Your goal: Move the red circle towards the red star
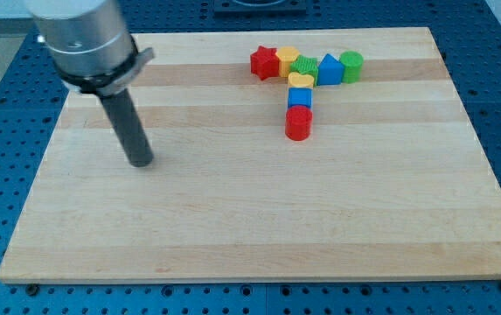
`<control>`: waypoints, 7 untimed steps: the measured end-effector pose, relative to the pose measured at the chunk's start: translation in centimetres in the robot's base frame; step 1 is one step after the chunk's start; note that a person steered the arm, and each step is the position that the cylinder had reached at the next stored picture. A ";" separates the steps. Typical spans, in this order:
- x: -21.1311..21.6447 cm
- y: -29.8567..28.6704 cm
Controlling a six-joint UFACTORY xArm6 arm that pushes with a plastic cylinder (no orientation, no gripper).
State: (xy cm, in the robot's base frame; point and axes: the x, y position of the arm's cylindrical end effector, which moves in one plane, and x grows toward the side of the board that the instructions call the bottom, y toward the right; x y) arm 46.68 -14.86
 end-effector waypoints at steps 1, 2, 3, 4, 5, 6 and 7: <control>0.8 4.9; 1.3 9.9; 1.6 14.5; 1.6 18.4; 1.0 20.7; 0.8 23.9; 0.1 25.4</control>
State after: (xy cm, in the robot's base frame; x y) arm 46.80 10.50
